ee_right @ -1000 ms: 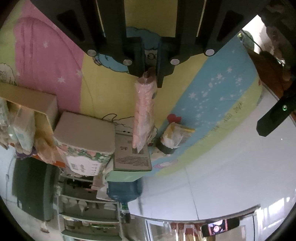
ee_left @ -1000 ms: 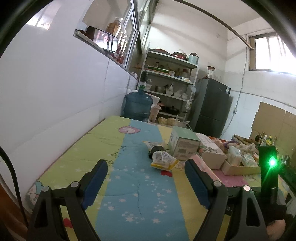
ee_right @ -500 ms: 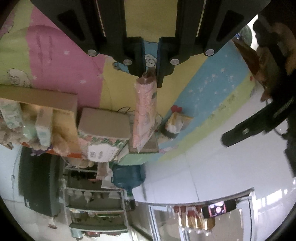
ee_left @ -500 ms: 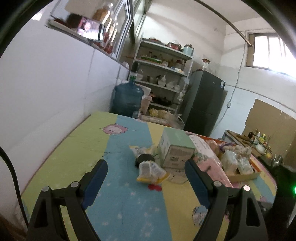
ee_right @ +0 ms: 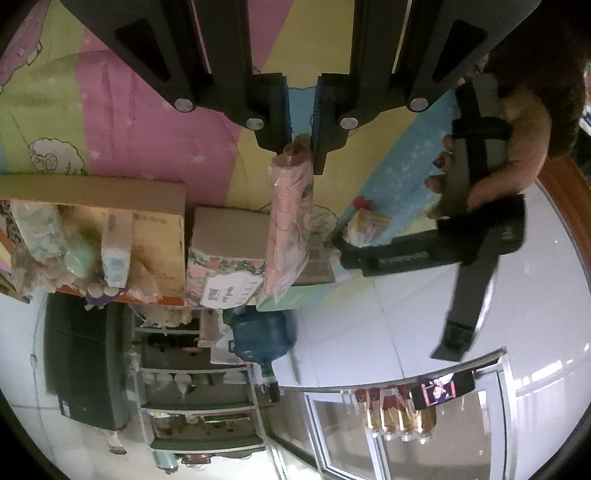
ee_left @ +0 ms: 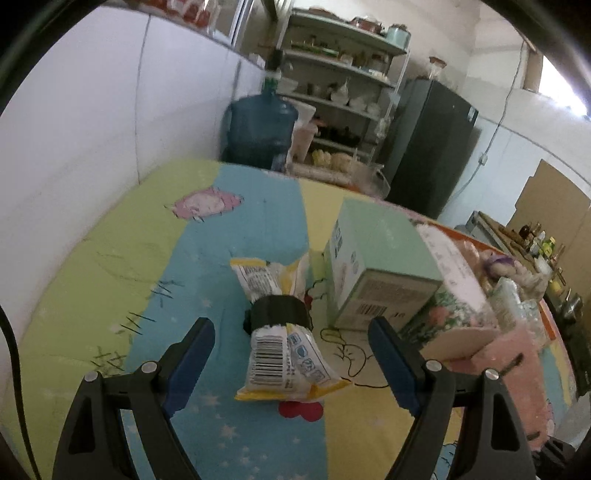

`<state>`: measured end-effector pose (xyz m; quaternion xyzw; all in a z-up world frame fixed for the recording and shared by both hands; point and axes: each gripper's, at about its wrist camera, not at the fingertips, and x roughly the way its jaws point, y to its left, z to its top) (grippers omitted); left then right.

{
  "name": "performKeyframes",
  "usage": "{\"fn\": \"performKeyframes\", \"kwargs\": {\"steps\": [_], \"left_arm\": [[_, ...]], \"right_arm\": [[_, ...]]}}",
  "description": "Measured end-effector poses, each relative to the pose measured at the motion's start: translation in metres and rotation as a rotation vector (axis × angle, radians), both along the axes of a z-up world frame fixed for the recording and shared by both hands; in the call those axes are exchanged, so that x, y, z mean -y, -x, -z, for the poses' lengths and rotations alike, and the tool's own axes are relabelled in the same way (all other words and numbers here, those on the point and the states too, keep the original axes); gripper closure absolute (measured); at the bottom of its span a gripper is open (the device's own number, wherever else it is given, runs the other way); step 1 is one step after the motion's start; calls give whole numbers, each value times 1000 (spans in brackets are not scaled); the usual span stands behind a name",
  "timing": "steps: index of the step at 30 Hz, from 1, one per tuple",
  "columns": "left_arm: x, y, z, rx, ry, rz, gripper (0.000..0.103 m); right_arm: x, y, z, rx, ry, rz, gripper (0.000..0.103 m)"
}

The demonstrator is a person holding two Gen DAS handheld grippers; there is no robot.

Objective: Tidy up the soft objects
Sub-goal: 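Grasp the barcoded snack bag with the left gripper while the right gripper holds the pink pack, then carry the snack bag and pink pack with both grippers over the orange-rimmed box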

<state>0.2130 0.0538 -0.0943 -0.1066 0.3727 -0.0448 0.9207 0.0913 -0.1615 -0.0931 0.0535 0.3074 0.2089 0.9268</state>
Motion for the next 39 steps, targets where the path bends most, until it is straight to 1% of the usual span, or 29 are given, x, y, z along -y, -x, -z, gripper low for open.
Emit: {"fn": "performKeyframes", "kwargs": {"steps": [1, 3, 5, 6, 8, 9, 10, 13, 14, 23, 24, 25, 33, 39], "left_arm": [[0, -1, 3, -15, 1, -2, 21], [-1, -5, 11, -49, 12, -2, 31], [-3, -8, 18, -88, 41, -9, 39], [-4, -7, 17, -79, 45, -11, 46], [-6, -5, 16, -66, 65, -3, 55], [-7, -4, 17, -69, 73, -4, 56], [-10, -3, 19, -69, 97, -2, 57], [-18, 4, 18, -44, 146, -9, 59], [-19, 7, 17, -35, 150, -14, 59], [-13, 40, 5, 53, 69, -53, 65], [-12, 41, 3, 60, 64, -53, 69], [-11, 44, 2, 67, 57, -53, 70], [-6, 59, -5, 98, 38, -17, 76], [-6, 64, -4, 98, 41, -2, 77]], "right_arm": [[2, 0, 0, -1, -4, 1, 94], [4, 0, 1, -1, -11, 2, 94], [6, 1, 1, 1, -14, 2, 94], [6, 1, 1, 2, -16, 2, 94], [6, 2, 1, 1, -16, 2, 94], [6, 2, 1, 1, -19, 1, 94], [7, 2, 1, 0, -21, 1, 94], [7, 3, 1, 2, -21, 1, 94], [7, 3, 1, 2, -21, 1, 94], [5, 5, 0, 1, -17, -5, 94], [4, 5, 0, 1, -16, -7, 93], [3, 5, 0, 1, -16, -8, 94], [-1, 7, -3, 5, -15, -15, 93], [-2, 9, -4, 7, -15, -18, 93]]}}
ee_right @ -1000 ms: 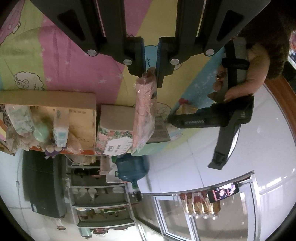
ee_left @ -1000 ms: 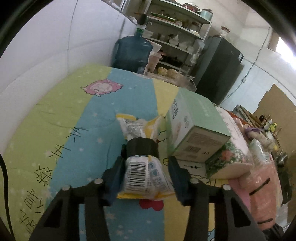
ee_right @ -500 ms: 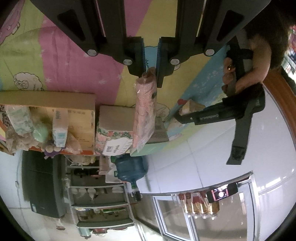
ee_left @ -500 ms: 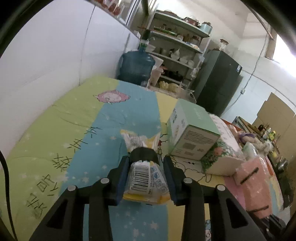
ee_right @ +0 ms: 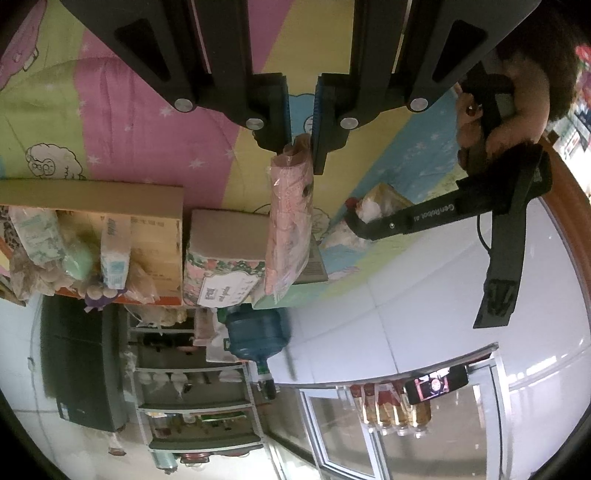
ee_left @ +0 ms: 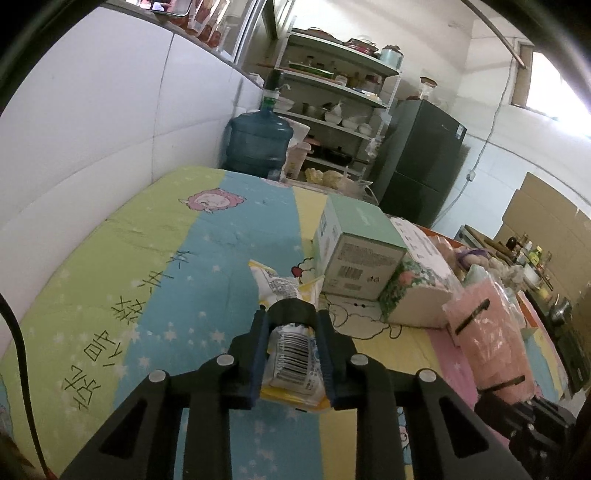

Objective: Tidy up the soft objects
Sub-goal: 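Carry the snack bag and pink pack with both grippers over the orange-rimmed box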

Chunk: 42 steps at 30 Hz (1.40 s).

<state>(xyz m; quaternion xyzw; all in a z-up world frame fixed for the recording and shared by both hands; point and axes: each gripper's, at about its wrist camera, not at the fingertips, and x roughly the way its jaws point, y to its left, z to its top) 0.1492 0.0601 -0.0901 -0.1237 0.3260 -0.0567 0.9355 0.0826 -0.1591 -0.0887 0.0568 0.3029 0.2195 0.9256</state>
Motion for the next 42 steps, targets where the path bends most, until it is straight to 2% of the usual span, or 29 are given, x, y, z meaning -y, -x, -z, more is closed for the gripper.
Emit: {"fn": "performKeyframes", "kwargs": {"steps": [10, 12, 14, 18, 21, 24, 27, 34, 42], "left_arm": [[-1, 3, 9, -21, 15, 5, 75], [-1, 0, 13, -38, 27, 12, 68], [2, -4, 17, -60, 35, 20, 56], [11, -10, 25, -85, 30, 48, 50], [18, -11, 24, -89, -10, 58, 52], [16, -10, 25, -86, -6, 63, 65], [14, -7, 27, -75, 16, 70, 66], [20, 5, 24, -50, 7, 59, 66], [33, 28, 0, 21, 16, 78, 66]], "right_arm": [[-3, 0, 1, -10, 0, -13, 93], [-4, 0, 1, -12, -4, -16, 93], [-4, -1, 1, -14, -7, -18, 92], [-4, -1, 2, -14, -6, -18, 92], [-4, -1, 1, -15, -5, -18, 92], [-4, -1, 1, -13, -8, -20, 92], [-4, -1, 1, -12, -10, -25, 92], [0, 0, 1, -3, -11, -22, 92], [12, 5, -6, 17, -24, -9, 92]]}}
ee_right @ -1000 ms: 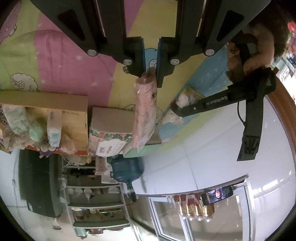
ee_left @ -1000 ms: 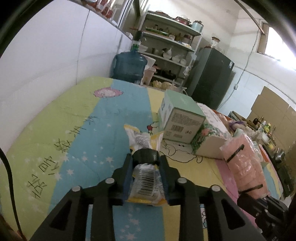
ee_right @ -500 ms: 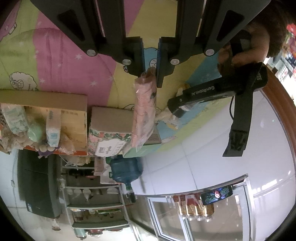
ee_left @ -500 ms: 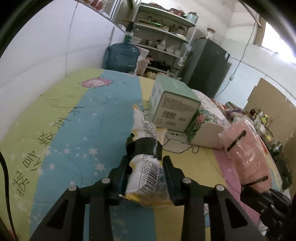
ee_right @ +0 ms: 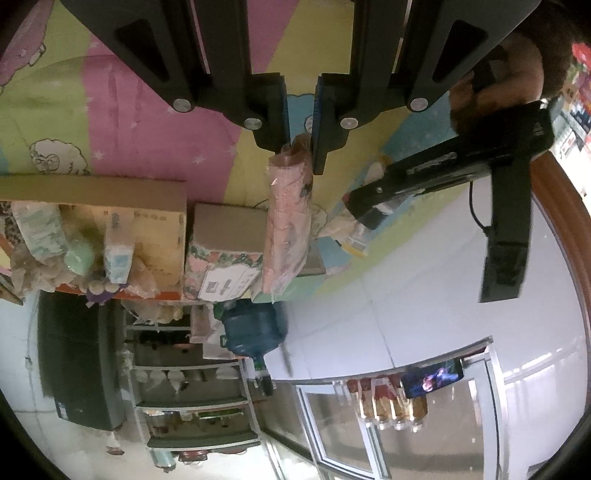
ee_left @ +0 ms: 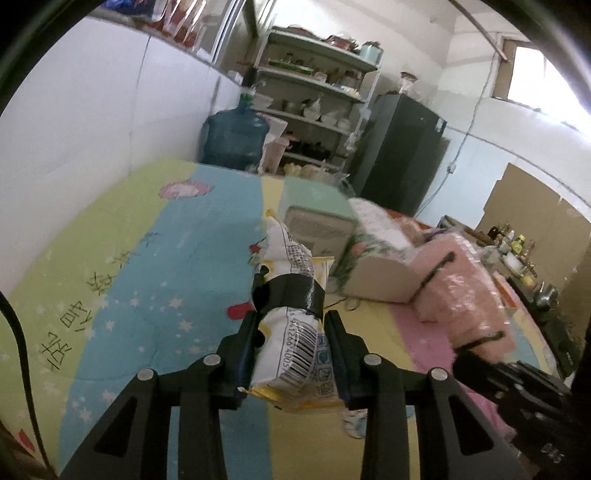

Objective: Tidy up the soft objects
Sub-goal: 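Carry the snack bag and pink pack with both grippers over the orange-rimmed box, then lower and open the left gripper releasing the snack bag while the right gripper releases the pink pack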

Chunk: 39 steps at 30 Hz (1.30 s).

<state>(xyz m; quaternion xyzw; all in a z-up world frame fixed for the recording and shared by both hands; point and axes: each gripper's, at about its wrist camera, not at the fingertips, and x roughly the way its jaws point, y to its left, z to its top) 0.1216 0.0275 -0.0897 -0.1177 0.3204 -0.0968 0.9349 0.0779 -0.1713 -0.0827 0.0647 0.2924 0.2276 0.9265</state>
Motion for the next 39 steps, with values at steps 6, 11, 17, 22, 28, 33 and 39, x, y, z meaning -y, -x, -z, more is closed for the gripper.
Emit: {"fn": "performKeyframes", "kwargs": {"steps": [6, 11, 17, 22, 28, 33, 39], "left_arm": [[17, 12, -20, 51, -1, 36, 66], [34, 17, -32, 78, 23, 77, 66], [63, 10, -42, 106, 45, 130, 66], [91, 2, -49, 124, 53, 178, 66], [129, -5, -56, 138, 56, 248, 66], [162, -15, -62, 151, 57, 288, 66], [192, -27, -62, 156, 56, 319, 66]], "right_arm": [[13, 6, -8, 21, -11, 20, 92], [29, 11, -15, 40, -20, 54, 92], [59, 17, -22, 66, -27, 113, 92], [94, 21, -28, 87, -42, 189, 92], [130, 24, -33, 103, -44, 262, 92], [155, 25, -38, 123, -41, 317, 92], [183, 20, -40, 128, -37, 380, 92]]}}
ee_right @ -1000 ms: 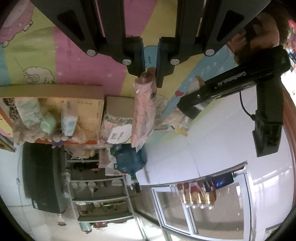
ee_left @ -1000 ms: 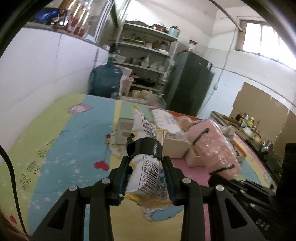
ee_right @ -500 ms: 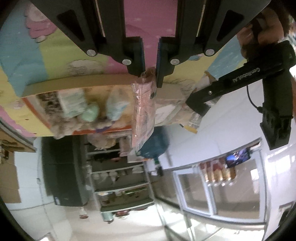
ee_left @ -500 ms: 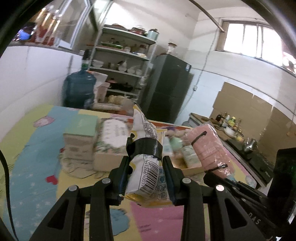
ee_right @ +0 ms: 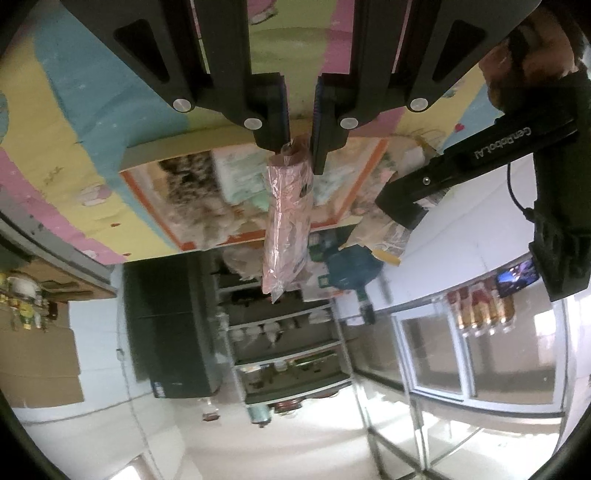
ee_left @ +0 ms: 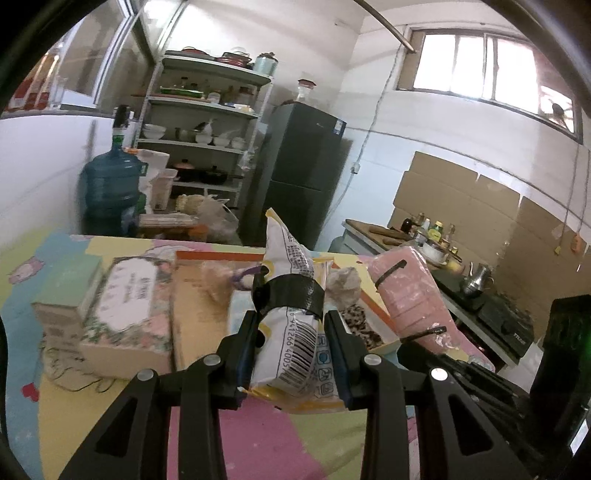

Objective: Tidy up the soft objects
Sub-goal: 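Lower and open the left gripper releasing the snack bag while the right gripper releases the pink pack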

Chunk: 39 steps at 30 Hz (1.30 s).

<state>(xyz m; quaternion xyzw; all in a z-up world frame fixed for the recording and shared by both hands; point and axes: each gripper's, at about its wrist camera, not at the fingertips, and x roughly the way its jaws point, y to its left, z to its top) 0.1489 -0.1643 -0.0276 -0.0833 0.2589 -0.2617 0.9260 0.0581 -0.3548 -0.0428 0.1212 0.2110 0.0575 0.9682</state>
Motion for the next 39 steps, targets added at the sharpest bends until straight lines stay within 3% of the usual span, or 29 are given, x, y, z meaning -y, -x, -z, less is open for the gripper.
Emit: {"fn": "performKeyframes", "kwargs": {"steps": [16, 39], "left_arm": [[50, -37, 20, -54, -16, 16, 66], [69, -66, 50, -136, -56, -5, 66]], "right_arm": [[44, -36, 9, -36, 26, 53, 92], [55, -95, 35, -199, 132, -97, 92]]}}
